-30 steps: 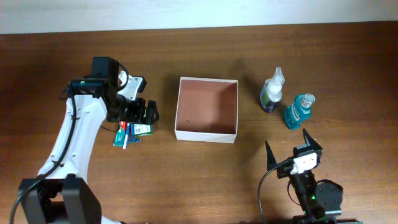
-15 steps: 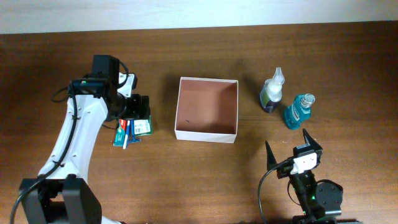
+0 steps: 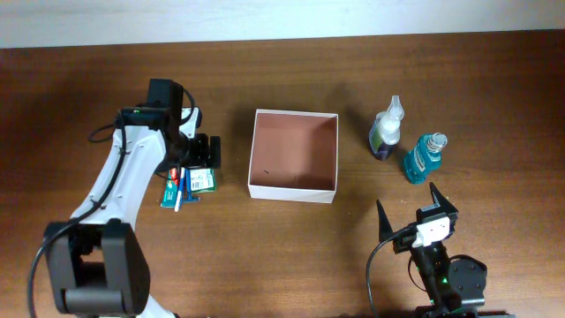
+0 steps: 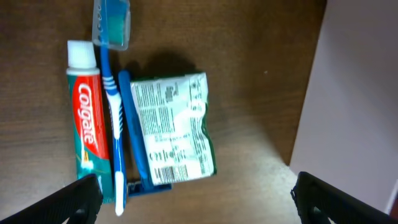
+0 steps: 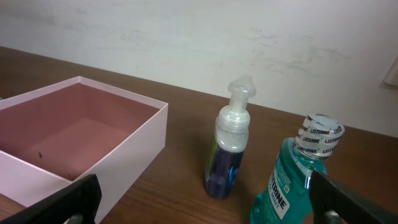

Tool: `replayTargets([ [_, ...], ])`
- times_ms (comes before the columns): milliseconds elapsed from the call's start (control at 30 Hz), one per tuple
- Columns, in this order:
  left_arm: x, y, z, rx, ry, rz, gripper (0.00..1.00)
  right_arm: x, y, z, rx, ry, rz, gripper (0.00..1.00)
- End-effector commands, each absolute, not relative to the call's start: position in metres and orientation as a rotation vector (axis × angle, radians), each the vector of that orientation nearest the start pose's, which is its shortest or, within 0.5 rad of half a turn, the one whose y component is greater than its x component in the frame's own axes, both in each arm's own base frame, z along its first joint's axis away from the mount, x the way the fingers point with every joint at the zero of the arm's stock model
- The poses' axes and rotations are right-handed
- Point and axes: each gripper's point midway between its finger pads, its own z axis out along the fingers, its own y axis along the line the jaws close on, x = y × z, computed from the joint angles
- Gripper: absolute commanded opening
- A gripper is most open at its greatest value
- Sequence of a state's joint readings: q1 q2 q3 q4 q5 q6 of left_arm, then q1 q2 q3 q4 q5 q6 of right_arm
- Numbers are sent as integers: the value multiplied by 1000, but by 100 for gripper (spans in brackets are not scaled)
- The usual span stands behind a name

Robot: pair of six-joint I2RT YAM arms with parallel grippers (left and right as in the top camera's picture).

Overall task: Pack container
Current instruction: 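Lower the left gripper and grasp the green-white soap bar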

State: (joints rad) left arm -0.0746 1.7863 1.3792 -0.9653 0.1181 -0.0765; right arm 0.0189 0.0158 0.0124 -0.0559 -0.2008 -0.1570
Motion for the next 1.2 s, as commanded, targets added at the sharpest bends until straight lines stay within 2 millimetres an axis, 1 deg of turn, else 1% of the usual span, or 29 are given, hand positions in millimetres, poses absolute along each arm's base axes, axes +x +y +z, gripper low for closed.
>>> replayTargets([
  [0,379,-47,87,-9,2932,-184,99,243,37,160,-285,1606,53,98],
  [67,382,-48,87,-9,2922,-184,99,243,37,160,-285,1605,53,98],
  [133,382,-47,84,-10,2927,-177,93,243,37,160,-285,1606,53,98],
  [200,382,-42,78,-21,2941,-137,89,243,37,160,-285,1605,53,98],
  [267,382,-40,72,-30,2956,-116,89,243,37,160,-285,1605,53,98],
  [300,381,-40,66,-58,2973,-118,82,243,37,160,-285,1606,53,98],
  [500,379,-40,50,-99,3015,-115,74,243,37,160,-285,1606,53,98],
  [533,379,-40,48,-99,3019,-115,71,243,37,160,-285,1605,53,98],
  [567,379,-39,46,-117,3023,-109,70,243,37,160,-285,1605,53,98],
  [667,379,-36,40,-196,3035,-88,70,243,37,160,-285,1605,53,98],
  [833,377,-32,30,-270,3053,-45,72,243,37,160,-285,1605,53,98],
  [1000,375,-30,19,-286,3080,-29,72,243,37,160,-285,1605,53,98],
  [1133,375,-31,14,-283,3089,-27,73,243,37,160,-285,1606,53,98],
  [1167,375,-32,13,-280,3089,-26,80,243,37,160,-285,1606,53,98],
])
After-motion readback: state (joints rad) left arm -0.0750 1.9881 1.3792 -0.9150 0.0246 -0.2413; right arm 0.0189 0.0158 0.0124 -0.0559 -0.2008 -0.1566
